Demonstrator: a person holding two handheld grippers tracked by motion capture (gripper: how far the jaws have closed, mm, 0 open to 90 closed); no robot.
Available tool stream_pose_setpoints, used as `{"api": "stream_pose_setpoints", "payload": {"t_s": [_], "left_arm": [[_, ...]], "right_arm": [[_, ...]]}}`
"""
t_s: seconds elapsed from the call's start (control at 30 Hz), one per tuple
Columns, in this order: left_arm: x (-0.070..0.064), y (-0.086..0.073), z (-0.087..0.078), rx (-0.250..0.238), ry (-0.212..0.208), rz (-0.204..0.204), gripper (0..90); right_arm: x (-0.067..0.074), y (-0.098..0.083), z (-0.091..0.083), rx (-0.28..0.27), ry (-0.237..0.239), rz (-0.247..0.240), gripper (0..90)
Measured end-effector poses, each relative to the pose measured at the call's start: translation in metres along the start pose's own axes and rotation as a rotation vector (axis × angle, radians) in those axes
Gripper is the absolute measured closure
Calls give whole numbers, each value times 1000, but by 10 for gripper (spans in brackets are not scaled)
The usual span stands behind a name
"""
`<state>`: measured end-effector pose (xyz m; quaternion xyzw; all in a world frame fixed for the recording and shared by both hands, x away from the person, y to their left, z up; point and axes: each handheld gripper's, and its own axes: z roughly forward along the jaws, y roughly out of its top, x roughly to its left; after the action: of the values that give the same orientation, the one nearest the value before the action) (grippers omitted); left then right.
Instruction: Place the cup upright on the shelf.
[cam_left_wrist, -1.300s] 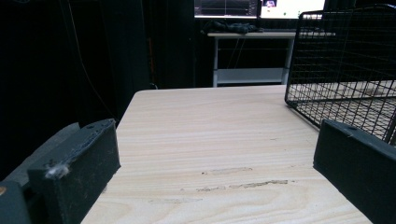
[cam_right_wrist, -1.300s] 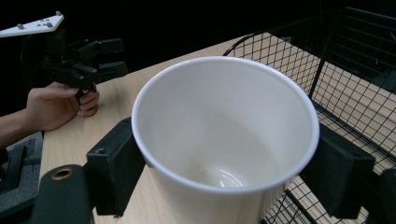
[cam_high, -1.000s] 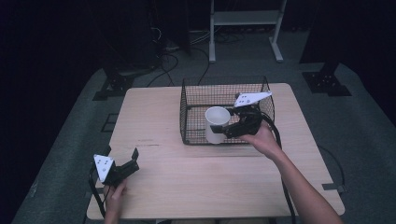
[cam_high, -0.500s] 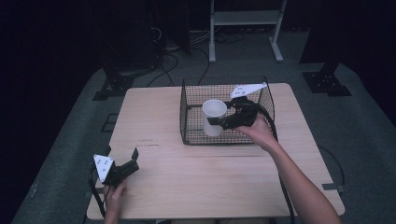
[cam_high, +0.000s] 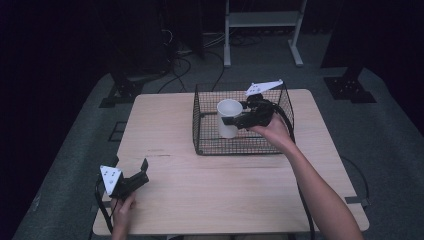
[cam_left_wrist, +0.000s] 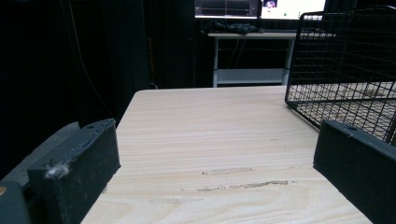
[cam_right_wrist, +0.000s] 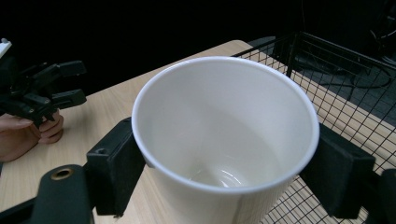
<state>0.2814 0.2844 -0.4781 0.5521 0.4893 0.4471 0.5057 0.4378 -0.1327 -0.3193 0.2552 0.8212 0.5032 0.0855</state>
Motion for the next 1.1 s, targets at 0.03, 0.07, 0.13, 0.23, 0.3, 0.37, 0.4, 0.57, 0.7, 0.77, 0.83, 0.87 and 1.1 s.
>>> {"api": "stream_pose_setpoints", "payload": {"t_s": [0.03, 0.07, 0.13, 0.23, 0.3, 0.37, 0.4, 0.57, 0.7, 0.77, 0.83, 0.87, 1.1], "left_arm": [[0, 0, 0, 0, 0, 0, 0], [0, 0, 0, 0, 0, 1, 0], [0, 0, 0, -1, 0, 1, 0], [0, 0, 0, -1, 0, -2, 0], [0, 0, 0, 0, 1, -5, 0], [0, 0, 0, -1, 0, -4, 0], [0, 0, 0, -1, -1, -3, 0], [0, 0, 0, -2, -1, -3, 0], [0, 0, 0, -2, -2, -2, 0], [0, 0, 0, -2, -1, -2, 0], [0, 0, 0, -2, -1, -2, 0], [0, 0, 0, -1, -1, -3, 0], [1, 0, 0, -2, -1, -8, 0]], "right_arm": [[-2, 1, 1, -1, -6, 2, 199], [-3, 2, 2, 2, -8, 4, 199], [-6, 4, 4, 3, -12, 7, 199], [-10, 8, 8, 8, -15, 12, 199], [-12, 10, 10, 16, -19, 11, 199], [-16, 12, 12, 23, -20, 14, 199], [-17, 13, 13, 24, -18, 21, 199], [-24, 17, 16, 20, -26, 26, 199], [-33, 15, 22, 39, -37, 50, 199], [-37, 13, 26, 45, -41, 61, 199], [-41, 12, 29, 57, -44, 64, 199], [-42, 11, 31, 58, -45, 68, 199], [-50, 6, 45, 72, -45, 79, 199]]}}
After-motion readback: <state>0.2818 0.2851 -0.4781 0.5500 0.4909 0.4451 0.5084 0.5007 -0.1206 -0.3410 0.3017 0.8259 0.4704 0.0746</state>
